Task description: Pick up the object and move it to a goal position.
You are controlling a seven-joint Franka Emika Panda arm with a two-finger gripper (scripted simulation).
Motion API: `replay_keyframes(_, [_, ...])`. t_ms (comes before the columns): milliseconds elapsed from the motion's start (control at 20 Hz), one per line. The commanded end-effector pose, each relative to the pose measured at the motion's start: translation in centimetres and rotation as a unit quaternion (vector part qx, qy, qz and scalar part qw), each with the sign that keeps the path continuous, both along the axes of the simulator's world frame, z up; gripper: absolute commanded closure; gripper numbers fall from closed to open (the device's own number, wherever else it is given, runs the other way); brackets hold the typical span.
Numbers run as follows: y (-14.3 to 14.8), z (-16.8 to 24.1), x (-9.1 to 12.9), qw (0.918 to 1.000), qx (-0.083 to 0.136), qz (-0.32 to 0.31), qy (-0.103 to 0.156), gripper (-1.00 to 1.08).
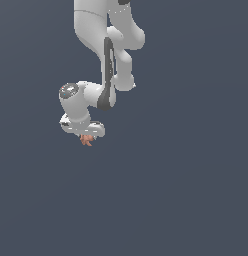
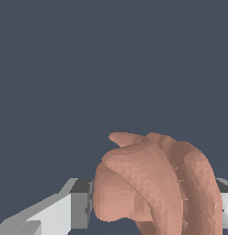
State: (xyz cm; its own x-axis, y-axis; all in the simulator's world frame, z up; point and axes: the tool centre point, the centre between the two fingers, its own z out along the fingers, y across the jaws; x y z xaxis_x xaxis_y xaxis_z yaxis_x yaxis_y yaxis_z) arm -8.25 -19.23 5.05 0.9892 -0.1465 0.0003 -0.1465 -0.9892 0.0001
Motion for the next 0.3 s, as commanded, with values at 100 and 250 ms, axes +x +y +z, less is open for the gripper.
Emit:
replay_keyframes(100, [-1.42,0.04,0.21,1.0,0.0,0.001,0.0,1.08])
replay_keyframes(250, [-1.48,0.04,0.3,1.0,0.0,0.001,0.0,1.08])
